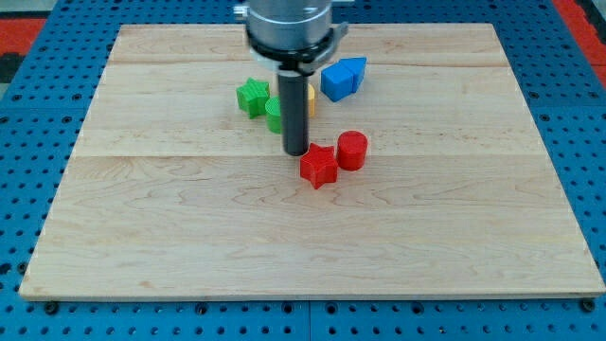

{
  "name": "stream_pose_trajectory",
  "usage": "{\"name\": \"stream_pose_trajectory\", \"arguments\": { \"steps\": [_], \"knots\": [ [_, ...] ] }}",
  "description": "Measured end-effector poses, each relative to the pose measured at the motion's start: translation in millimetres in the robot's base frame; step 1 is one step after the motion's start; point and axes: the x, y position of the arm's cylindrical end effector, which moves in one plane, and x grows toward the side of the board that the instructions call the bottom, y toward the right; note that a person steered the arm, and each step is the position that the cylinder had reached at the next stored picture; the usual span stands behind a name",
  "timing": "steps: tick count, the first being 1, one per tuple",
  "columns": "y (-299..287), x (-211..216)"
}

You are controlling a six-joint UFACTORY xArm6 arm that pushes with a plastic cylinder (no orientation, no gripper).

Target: Move the green blocks towards the top

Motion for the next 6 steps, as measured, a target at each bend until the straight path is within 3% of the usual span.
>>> {"name": "stream_pose_trajectory", "arguments": {
  "steps": [2, 3, 4, 6],
  "knots": [
    [-49.9, -61.4],
    [-106.6, -98.0],
    [-123.6, -83.2],
    [-44.0, -48.7]
  ]
}}
